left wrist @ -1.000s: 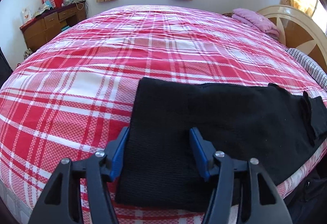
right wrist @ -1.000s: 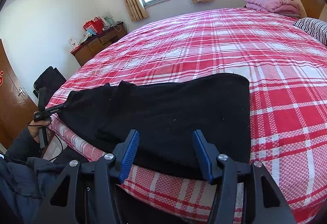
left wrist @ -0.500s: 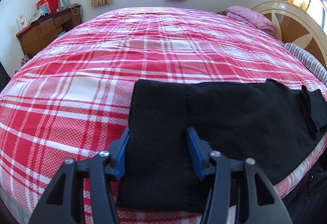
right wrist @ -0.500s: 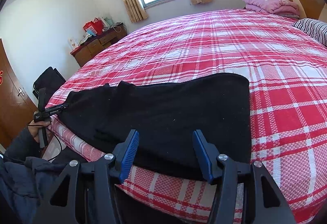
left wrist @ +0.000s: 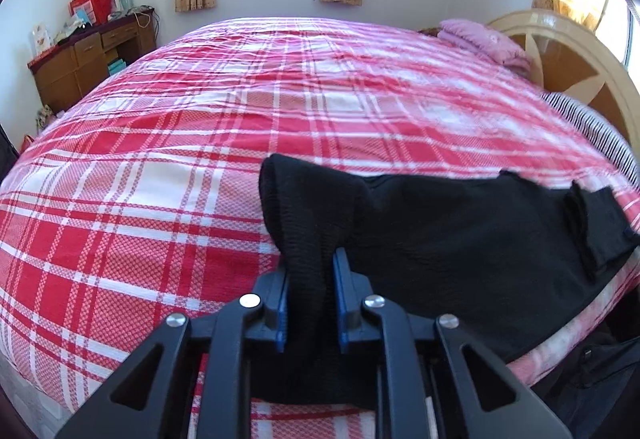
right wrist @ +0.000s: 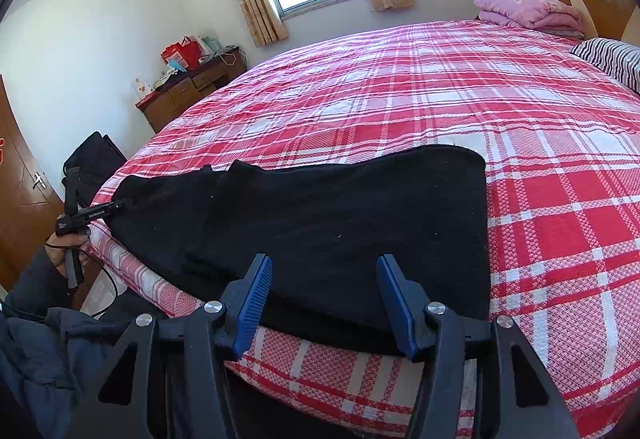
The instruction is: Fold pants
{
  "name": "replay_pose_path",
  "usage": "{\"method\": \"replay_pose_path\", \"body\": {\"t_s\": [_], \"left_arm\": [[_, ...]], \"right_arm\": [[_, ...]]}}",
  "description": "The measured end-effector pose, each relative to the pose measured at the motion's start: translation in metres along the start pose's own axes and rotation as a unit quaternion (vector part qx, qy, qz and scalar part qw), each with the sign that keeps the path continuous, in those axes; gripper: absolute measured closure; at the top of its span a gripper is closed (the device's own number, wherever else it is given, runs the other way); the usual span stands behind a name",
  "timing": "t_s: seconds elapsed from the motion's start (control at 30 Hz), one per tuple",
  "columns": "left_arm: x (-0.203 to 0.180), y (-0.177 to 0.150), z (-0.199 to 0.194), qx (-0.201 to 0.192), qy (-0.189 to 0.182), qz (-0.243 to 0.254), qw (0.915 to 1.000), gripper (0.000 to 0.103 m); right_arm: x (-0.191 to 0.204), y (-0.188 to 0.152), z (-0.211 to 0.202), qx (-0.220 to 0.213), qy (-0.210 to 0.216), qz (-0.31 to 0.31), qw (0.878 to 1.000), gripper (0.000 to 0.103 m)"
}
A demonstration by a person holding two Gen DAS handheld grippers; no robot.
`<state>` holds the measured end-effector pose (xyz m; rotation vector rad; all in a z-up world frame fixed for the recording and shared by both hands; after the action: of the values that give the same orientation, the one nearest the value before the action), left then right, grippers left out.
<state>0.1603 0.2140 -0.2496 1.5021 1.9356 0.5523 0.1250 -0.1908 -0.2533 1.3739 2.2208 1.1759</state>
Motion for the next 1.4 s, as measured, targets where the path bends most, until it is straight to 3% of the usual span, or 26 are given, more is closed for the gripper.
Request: {"method": "replay_pose_path", "body": {"t_s": [0.13,0.33,0.53,0.7,1.17,1.4], "left_arm": [[-0.014,0.013,-0.020,-0.012,-0.036,-0.013,0.9992,0.085],[-0.067,0.034,-0.054,-0.032,-0.104,-0.010,0.9940,0.086],[-0.146,0.058,-0.079,-0.048,-0.185,0.015,0.9816,0.086],[-0.219,0.068,-0.085,-0.033,-0.240,0.057,0.9685,0.086],[-0.377,0.047,-0.066,0.022,-0.272,0.196,0.9419,0.086],[-0.432,-0.009,-0.017,0.073,-0.251,0.260,0.9296,0.086]], "right_arm": [[-0.002,0.003,-0.003,-0.012,-0.007,0.005,1.000,0.046],[-0.021,0.013,-0.017,-0.045,-0.021,0.037,0.998,0.046],[-0.047,0.021,-0.032,-0.072,-0.042,0.082,0.993,0.046],[-0.053,0.024,-0.038,-0.081,-0.050,0.091,0.991,0.046],[-0.080,0.022,-0.049,-0.099,-0.063,0.134,0.984,0.046],[-0.105,0.015,-0.057,-0.105,-0.082,0.183,0.974,0.044]]}}
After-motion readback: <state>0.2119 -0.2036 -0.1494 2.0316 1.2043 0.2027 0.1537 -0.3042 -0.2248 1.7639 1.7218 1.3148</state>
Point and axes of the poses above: each gripper's, at about its wrist camera, not at the fingertips, and z roughly the way its jaws point, x to its left, y to its top, the point moved 9 cm from there along z, roughly the way its jaws point, and after that the axes turned 9 degrees about -z, right-handed, at the moved point
